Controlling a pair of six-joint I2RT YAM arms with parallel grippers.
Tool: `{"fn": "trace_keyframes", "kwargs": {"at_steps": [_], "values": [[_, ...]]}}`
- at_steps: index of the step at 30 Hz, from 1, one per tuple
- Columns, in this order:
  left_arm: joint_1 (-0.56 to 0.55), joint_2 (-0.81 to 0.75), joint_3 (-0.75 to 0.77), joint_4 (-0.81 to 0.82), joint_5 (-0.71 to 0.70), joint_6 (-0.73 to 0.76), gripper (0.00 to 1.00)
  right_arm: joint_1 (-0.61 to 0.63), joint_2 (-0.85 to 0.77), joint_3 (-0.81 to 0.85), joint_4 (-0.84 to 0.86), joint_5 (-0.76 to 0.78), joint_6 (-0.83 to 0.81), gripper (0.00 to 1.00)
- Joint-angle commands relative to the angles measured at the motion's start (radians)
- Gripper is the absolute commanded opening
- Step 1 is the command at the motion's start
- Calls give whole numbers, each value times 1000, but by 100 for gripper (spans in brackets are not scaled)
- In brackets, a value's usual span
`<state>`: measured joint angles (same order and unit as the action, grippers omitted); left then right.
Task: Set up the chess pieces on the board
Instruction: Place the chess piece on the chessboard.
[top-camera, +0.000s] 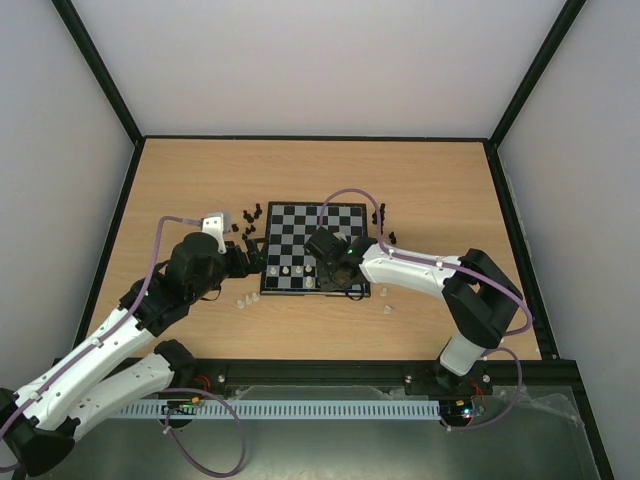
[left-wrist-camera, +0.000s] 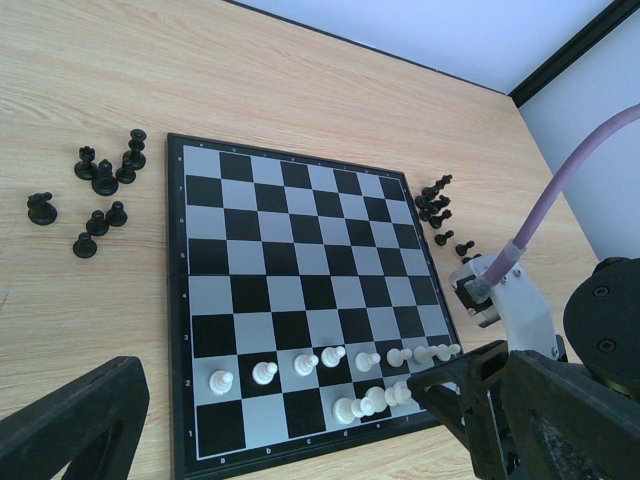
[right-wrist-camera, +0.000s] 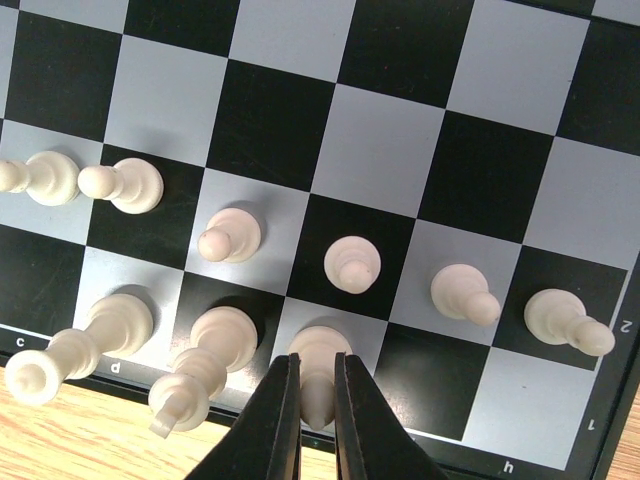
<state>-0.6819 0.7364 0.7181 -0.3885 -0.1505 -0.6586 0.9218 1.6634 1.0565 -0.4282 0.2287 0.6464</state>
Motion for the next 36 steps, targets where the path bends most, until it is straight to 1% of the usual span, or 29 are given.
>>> {"fn": "trace_keyframes", "kwargs": {"at_steps": [1,10,18,24,28,32,36], "values": [[5,-1,-6,-7,-12,-4,100,5,-8,-2,-57,21,-8,7],[5,10,-7,2,-7,-5,100,5,-13,-8,-58,20,-8,7],[5,9,-7,1,-6,-7,100,6,-20,-11,-64,19,-8,10],[5,13,-5,4,-4,-8,99,6,-27,-8,-66,14,-7,18],[5,14,-5,5,-4,-8,100,5,-28,-6,-67,11,-7,22],[5,20,-6,3,-6,-8,100,5,-40,-4,-68,11,-7,23],[5,32,-6,-6,-11,-9,100,6,-76,0,-78,17,-7,28]]}}
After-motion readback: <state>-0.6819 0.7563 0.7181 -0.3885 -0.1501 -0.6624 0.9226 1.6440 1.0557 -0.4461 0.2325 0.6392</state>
